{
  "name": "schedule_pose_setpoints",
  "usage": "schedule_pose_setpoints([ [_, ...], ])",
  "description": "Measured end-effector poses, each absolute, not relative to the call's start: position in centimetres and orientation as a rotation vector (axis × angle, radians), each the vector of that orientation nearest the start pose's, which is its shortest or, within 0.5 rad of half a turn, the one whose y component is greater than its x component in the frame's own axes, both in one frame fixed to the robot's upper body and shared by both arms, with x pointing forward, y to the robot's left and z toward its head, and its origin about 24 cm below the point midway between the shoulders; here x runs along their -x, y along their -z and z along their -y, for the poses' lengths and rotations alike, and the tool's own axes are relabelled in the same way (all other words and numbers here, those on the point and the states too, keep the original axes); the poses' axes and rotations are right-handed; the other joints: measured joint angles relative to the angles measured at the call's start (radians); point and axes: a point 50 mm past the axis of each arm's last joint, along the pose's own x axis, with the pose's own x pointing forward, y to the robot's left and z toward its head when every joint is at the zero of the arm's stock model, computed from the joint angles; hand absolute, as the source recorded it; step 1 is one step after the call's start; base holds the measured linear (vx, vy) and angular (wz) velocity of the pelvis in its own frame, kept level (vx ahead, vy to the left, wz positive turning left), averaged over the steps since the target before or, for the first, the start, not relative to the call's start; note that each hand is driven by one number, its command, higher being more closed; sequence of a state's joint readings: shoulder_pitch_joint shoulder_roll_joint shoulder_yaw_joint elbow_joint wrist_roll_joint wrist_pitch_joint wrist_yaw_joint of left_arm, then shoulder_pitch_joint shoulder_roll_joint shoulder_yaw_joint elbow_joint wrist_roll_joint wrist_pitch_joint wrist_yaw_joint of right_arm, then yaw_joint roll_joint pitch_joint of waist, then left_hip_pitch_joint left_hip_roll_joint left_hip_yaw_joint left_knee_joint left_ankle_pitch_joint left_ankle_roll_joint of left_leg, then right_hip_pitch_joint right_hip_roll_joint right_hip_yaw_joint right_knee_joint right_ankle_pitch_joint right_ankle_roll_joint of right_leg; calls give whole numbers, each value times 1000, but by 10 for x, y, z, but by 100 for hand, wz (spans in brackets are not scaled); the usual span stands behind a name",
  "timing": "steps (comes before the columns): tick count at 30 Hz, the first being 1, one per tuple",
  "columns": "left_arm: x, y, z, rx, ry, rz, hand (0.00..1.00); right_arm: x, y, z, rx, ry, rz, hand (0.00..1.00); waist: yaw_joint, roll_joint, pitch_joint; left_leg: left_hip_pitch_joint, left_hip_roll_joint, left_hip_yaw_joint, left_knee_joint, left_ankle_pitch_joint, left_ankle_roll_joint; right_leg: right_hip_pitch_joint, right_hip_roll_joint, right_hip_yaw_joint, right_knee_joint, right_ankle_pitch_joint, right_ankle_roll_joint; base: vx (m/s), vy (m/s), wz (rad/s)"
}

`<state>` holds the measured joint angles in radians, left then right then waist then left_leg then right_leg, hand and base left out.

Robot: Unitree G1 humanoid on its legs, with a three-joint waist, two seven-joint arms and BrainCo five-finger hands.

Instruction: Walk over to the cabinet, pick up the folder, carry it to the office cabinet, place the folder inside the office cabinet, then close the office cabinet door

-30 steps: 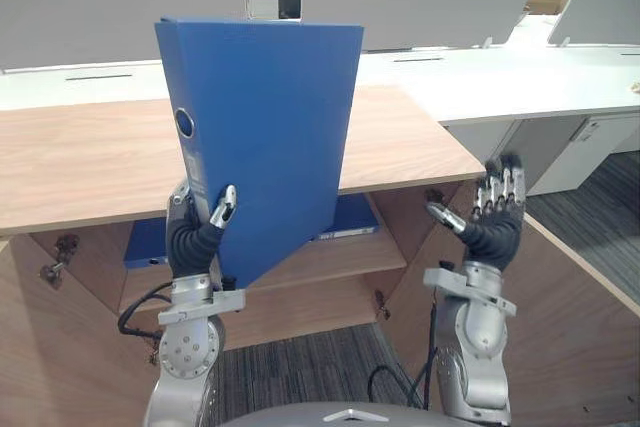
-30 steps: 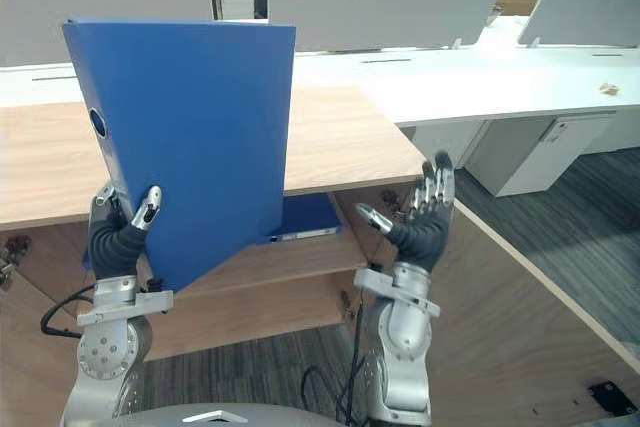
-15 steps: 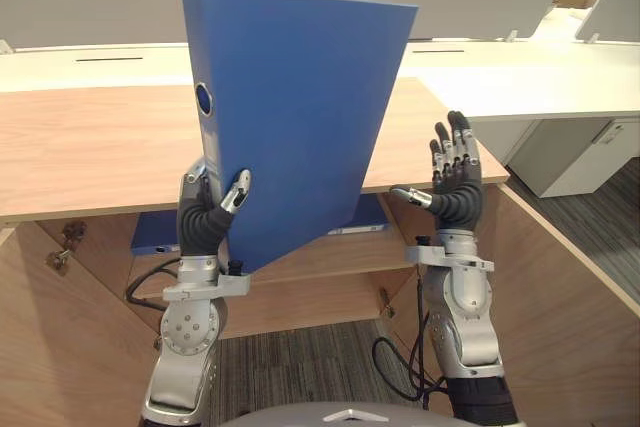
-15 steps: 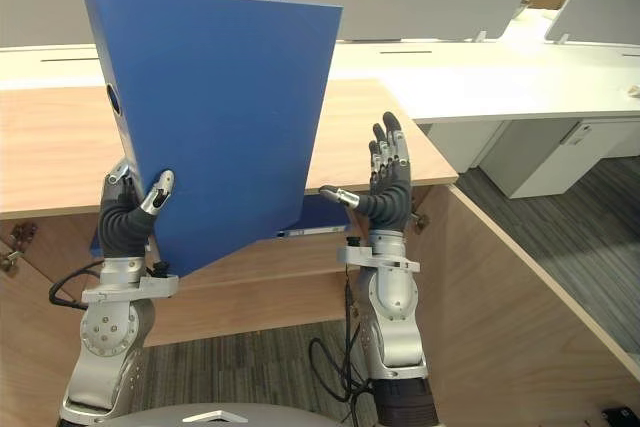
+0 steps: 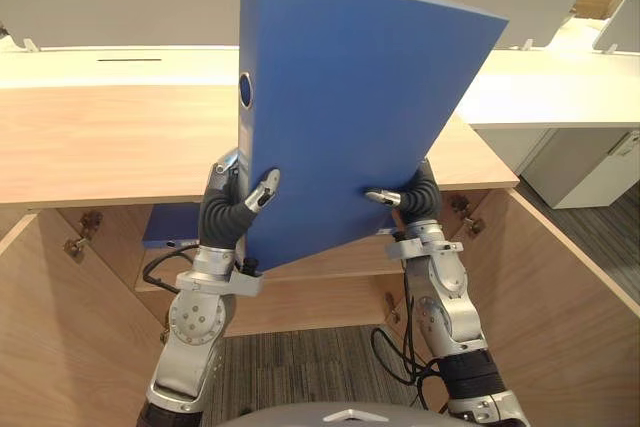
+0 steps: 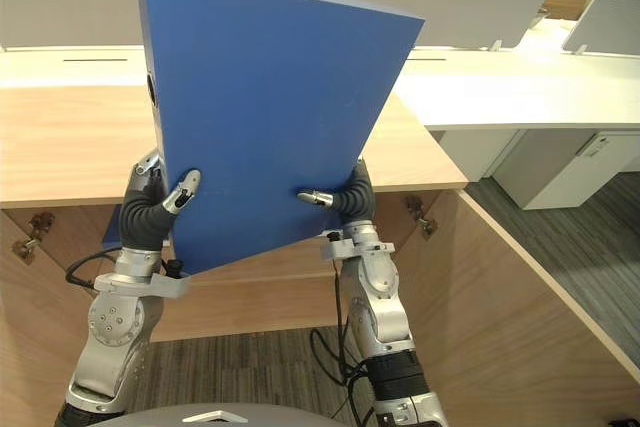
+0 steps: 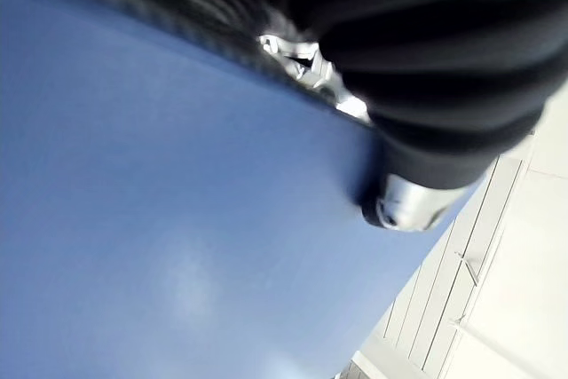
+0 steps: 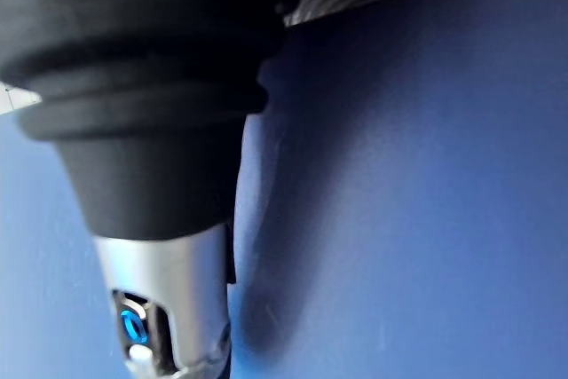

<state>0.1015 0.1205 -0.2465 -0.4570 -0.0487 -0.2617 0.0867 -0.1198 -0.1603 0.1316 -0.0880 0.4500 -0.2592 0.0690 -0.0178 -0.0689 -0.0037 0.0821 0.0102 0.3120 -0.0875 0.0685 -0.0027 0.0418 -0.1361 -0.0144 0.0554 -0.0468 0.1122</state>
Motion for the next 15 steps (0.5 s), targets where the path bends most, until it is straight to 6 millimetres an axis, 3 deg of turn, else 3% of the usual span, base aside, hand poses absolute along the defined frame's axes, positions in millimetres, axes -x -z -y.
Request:
schedule_pose_setpoints([
  [14, -208, -143, -125, 59, 182, 601, 100, -271, -116, 137, -316, -331, 415, 100, 6, -5, -5, -17, 2, -12, 0, 16, 2, -6, 1, -13, -7, 9, -10, -5, 1, 1],
  [15, -208, -143, -126, 57, 180, 602, 0, -271, -116, 137, -318, -328, 415, 100, 6, -5, -5, -18, 2, -12, 0, 17, 3, -6, 1, -13, -7, 9, -10, 0, 0, 0],
])
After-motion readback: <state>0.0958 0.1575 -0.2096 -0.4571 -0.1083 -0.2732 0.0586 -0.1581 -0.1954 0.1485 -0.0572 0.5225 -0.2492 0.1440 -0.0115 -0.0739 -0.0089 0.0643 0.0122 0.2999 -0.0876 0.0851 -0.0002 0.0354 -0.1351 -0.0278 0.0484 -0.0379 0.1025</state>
